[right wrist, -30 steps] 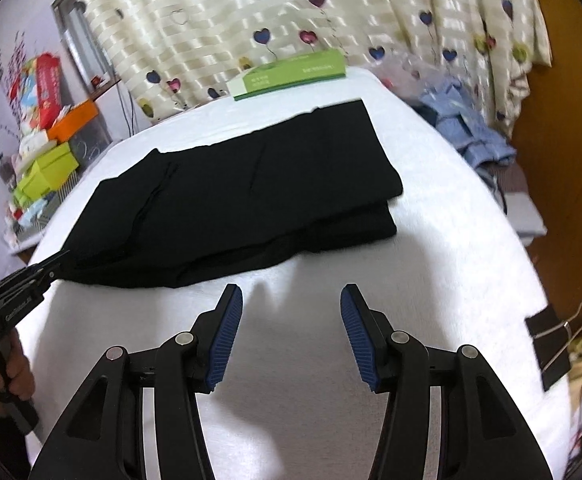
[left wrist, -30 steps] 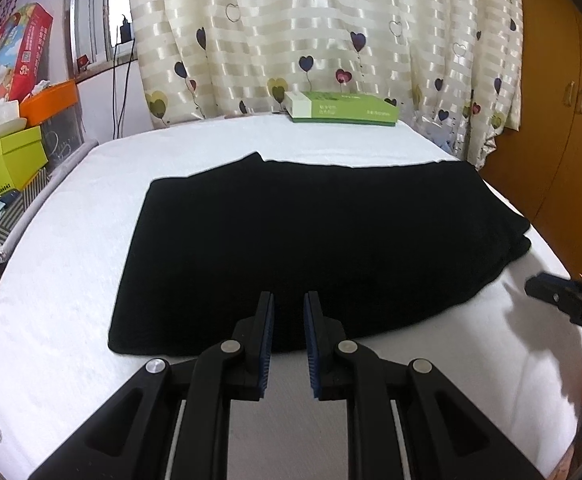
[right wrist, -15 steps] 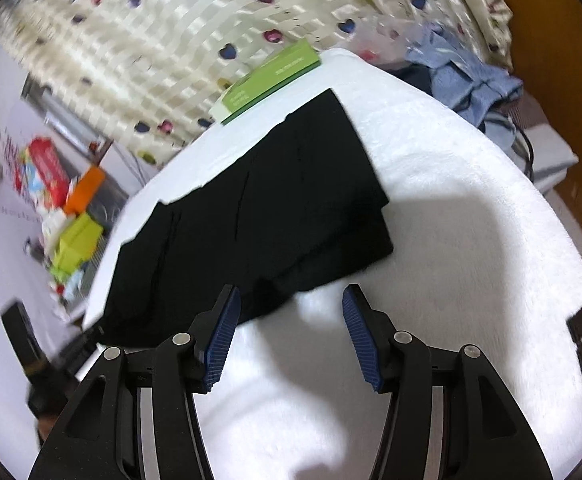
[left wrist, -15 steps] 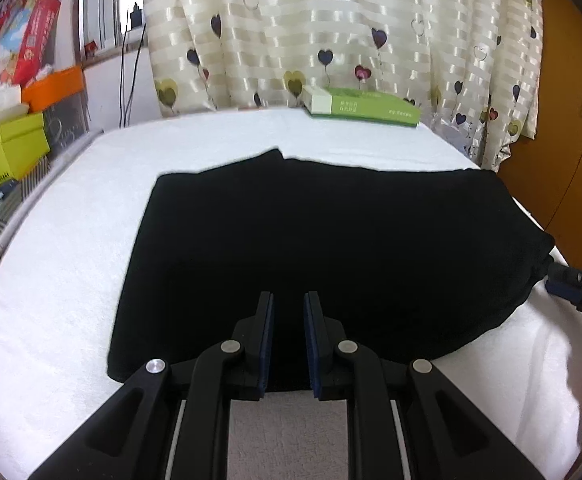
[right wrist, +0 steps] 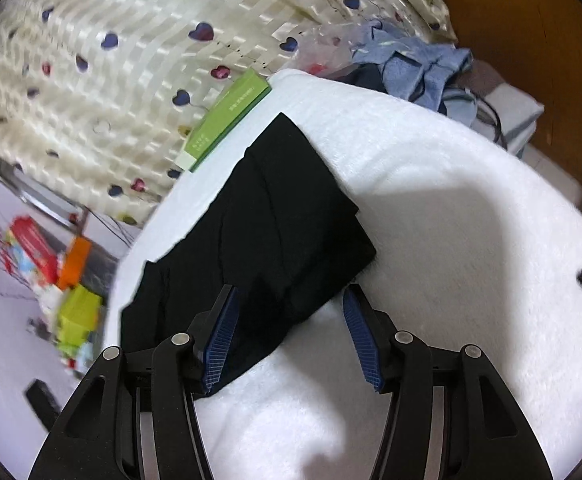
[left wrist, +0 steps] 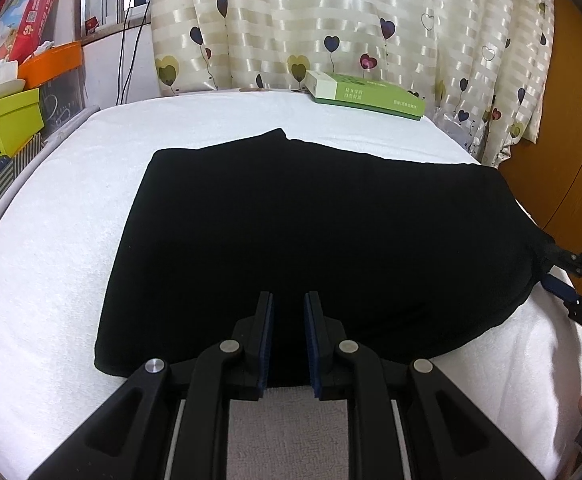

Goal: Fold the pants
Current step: 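Grasp the pants end with the right tool and lift it up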

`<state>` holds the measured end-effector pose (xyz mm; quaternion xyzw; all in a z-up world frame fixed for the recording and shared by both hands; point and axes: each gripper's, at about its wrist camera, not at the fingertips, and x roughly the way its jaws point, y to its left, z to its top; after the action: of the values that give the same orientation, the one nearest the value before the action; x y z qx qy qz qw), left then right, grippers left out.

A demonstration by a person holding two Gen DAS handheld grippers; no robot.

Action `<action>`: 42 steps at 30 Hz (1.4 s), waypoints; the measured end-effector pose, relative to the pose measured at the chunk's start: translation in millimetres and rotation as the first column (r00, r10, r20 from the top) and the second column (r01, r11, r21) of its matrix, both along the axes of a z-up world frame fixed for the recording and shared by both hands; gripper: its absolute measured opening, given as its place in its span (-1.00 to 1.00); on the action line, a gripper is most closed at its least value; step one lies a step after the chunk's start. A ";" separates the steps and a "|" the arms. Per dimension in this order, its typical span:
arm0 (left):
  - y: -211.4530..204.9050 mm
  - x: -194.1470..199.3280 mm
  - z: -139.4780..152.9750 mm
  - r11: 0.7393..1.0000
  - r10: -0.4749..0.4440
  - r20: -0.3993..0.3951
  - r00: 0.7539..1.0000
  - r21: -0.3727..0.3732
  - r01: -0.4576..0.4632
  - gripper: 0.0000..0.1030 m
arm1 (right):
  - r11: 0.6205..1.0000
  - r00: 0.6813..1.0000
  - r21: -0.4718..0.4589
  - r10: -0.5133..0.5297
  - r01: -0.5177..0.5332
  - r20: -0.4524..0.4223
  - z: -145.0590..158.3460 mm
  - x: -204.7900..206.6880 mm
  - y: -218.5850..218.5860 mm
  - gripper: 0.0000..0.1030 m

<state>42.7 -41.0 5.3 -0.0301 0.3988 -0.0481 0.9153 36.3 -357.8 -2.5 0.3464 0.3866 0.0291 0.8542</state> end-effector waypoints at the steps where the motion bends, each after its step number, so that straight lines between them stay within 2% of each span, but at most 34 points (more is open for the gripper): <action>1: -0.1 0.0 -0.2 1.000 -0.001 0.000 1.000 0.000 0.001 -0.66 | 1.000 1.000 -0.024 -0.001 0.001 0.001 1.6 6.8 0.6 0.07; 7: -0.4 0.8 -0.7 1.000 -0.001 -0.002 1.000 -0.006 0.001 -0.65 | 0.998 0.998 -0.026 -0.058 0.059 0.010 1.3 28.3 -4.8 0.10; 11: 0.6 1.0 -1.1 1.000 -0.002 -0.002 1.000 -0.011 0.002 -0.65 | 1.000 0.998 -0.005 -0.025 0.026 0.050 3.7 26.1 -0.4 0.07; 13: 0.2 1.5 -1.1 1.000 -0.002 -0.003 1.000 -0.014 0.002 -0.65 | 1.000 0.999 -0.011 -0.015 0.016 0.042 0.8 30.4 0.7 0.04; 14: -0.3 1.3 -1.2 1.000 -0.002 -0.003 1.000 -0.011 0.002 -0.65 | 1.000 0.999 -0.027 -0.010 0.011 0.044 -1.4 36.0 1.0 -0.02; 18: 2.3 2.4 -1.2 1.000 -0.003 -0.003 1.000 -0.012 0.003 -0.65 | 0.998 1.000 -0.058 0.005 -0.003 0.024 0.4 50.9 0.4 -0.51; 22: 3.2 2.3 -1.5 1.000 -0.002 -0.002 1.000 -0.021 0.002 -0.65 | 0.990 0.996 -0.128 0.060 -0.050 0.071 16.7 48.7 12.0 -0.61; 30: 7.9 -6.5 5.1 1.000 0.006 0.028 1.000 -0.024 -0.005 -0.65 | 0.959 0.964 -0.235 0.202 -0.158 0.174 61.1 43.3 45.6 -0.64; 35: 20.3 -16.3 13.7 0.999 0.033 0.054 0.998 -0.023 -0.032 -0.65 | 0.927 0.943 -0.317 0.271 -0.202 0.191 76.7 39.1 70.4 -0.65; 42: 51.8 -17.9 12.8 0.994 0.106 0.052 0.993 -0.031 -0.105 -0.65 | 0.893 0.911 -0.361 0.357 -0.269 0.206 91.1 36.0 100.2 -0.65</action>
<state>24.8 10.8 18.1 -0.0628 0.3714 -0.0060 0.9263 72.3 -257.5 88.6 0.1265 0.3187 0.1498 0.9274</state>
